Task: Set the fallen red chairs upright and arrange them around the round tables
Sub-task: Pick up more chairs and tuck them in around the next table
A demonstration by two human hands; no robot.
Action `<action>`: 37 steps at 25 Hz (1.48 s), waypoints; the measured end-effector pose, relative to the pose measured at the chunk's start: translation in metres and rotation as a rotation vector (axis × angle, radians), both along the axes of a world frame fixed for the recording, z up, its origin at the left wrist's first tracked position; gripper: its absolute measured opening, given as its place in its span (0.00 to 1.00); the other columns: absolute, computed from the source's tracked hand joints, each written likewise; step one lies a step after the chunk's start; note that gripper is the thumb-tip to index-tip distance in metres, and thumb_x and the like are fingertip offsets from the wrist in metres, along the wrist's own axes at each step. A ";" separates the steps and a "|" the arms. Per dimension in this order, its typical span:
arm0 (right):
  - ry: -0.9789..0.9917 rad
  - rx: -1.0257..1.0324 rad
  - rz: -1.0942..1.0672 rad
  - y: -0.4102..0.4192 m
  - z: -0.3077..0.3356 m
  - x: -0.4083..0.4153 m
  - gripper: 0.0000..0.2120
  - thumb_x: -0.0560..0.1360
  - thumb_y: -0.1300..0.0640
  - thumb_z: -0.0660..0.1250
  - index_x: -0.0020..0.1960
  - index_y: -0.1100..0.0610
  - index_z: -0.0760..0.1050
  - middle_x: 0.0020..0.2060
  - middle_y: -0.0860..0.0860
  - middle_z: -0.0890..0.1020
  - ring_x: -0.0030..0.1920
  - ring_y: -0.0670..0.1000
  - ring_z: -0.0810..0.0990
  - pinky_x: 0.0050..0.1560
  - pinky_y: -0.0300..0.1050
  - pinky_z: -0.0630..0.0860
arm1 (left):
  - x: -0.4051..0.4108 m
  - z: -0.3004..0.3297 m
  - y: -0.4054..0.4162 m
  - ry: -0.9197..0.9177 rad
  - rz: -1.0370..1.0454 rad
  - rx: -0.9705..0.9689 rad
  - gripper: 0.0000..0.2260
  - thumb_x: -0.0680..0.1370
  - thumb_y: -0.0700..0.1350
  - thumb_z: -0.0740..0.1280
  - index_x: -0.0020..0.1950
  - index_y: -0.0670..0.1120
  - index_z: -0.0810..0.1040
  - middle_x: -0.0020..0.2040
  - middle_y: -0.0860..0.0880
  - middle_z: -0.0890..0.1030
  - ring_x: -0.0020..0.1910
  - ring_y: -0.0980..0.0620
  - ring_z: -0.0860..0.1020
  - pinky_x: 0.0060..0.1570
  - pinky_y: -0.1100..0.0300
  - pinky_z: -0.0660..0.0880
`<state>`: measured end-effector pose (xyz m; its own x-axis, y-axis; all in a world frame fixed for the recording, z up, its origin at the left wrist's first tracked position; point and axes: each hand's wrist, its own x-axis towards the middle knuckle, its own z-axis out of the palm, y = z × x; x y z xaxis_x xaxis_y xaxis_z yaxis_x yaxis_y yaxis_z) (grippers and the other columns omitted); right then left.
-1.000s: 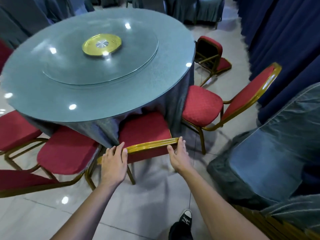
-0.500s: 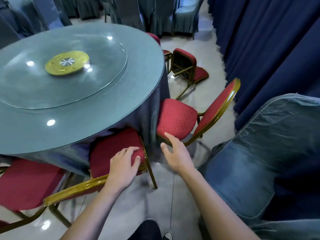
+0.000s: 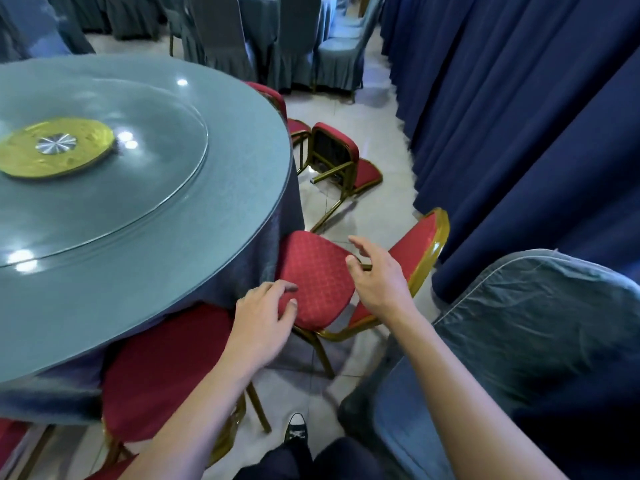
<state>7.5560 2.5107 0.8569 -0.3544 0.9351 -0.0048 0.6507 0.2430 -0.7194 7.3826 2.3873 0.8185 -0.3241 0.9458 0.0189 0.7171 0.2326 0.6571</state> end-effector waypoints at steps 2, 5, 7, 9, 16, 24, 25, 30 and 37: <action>0.008 -0.003 -0.026 0.018 0.008 -0.001 0.18 0.82 0.50 0.62 0.72 0.48 0.71 0.66 0.46 0.77 0.66 0.46 0.74 0.64 0.43 0.69 | -0.004 0.005 0.023 -0.001 -0.001 -0.027 0.10 0.81 0.49 0.63 0.62 0.56 0.77 0.60 0.53 0.78 0.63 0.48 0.73 0.62 0.48 0.66; -0.003 -0.017 -0.030 0.038 0.011 -0.007 0.18 0.82 0.51 0.62 0.72 0.48 0.71 0.67 0.47 0.76 0.67 0.46 0.73 0.66 0.45 0.69 | -0.008 0.012 0.045 -0.020 -0.019 -0.001 0.10 0.82 0.50 0.63 0.62 0.56 0.77 0.60 0.53 0.78 0.63 0.48 0.73 0.63 0.49 0.66; 0.008 -0.028 -0.036 0.052 0.011 -0.016 0.19 0.82 0.52 0.62 0.72 0.48 0.70 0.68 0.47 0.75 0.68 0.47 0.72 0.68 0.47 0.69 | -0.014 0.013 0.060 -0.028 -0.010 0.008 0.10 0.82 0.50 0.62 0.62 0.56 0.77 0.60 0.53 0.78 0.63 0.49 0.72 0.64 0.48 0.66; 0.010 -0.016 -0.015 0.063 0.009 -0.026 0.19 0.82 0.52 0.62 0.73 0.49 0.70 0.69 0.48 0.75 0.69 0.48 0.72 0.70 0.49 0.70 | -0.020 0.014 0.068 -0.028 0.003 0.015 0.10 0.82 0.50 0.62 0.62 0.56 0.77 0.60 0.54 0.78 0.63 0.49 0.73 0.64 0.47 0.66; 0.041 -0.005 0.025 0.099 0.006 -0.050 0.18 0.82 0.53 0.63 0.71 0.48 0.71 0.66 0.46 0.76 0.63 0.42 0.73 0.64 0.41 0.68 | -0.039 0.008 0.100 -0.022 0.032 0.018 0.10 0.81 0.50 0.62 0.61 0.56 0.77 0.58 0.54 0.78 0.61 0.49 0.74 0.65 0.46 0.68; 0.003 0.017 0.003 0.161 -0.008 -0.037 0.18 0.82 0.52 0.62 0.71 0.49 0.72 0.66 0.46 0.77 0.66 0.46 0.74 0.68 0.50 0.72 | -0.030 -0.001 0.164 -0.038 0.027 0.028 0.10 0.81 0.49 0.63 0.61 0.55 0.77 0.58 0.53 0.79 0.61 0.47 0.75 0.63 0.45 0.69; -0.006 0.025 0.014 0.173 -0.009 -0.040 0.18 0.82 0.52 0.62 0.71 0.49 0.71 0.67 0.46 0.76 0.66 0.46 0.74 0.68 0.50 0.72 | -0.031 0.000 0.173 -0.038 0.039 0.037 0.10 0.81 0.49 0.63 0.61 0.55 0.77 0.58 0.54 0.79 0.61 0.47 0.75 0.63 0.44 0.69; 0.013 0.023 0.124 0.247 -0.024 -0.059 0.19 0.82 0.52 0.62 0.72 0.47 0.71 0.67 0.45 0.76 0.65 0.43 0.73 0.67 0.44 0.71 | -0.035 -0.001 0.225 0.005 0.123 0.047 0.10 0.81 0.49 0.63 0.61 0.55 0.77 0.59 0.54 0.79 0.61 0.50 0.74 0.65 0.48 0.67; -0.033 0.061 0.353 0.389 -0.051 -0.062 0.19 0.81 0.51 0.63 0.71 0.46 0.71 0.66 0.44 0.76 0.66 0.45 0.72 0.67 0.44 0.69 | -0.007 -0.008 0.346 0.028 0.289 -0.038 0.13 0.80 0.55 0.58 0.61 0.56 0.76 0.58 0.56 0.79 0.61 0.51 0.75 0.64 0.47 0.69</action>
<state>7.4939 2.8999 0.8063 -0.6565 0.7537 0.0311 0.5411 0.4992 -0.6767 7.3754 2.7330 0.8103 -0.5798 0.8148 -0.0022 0.6356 0.4539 0.6245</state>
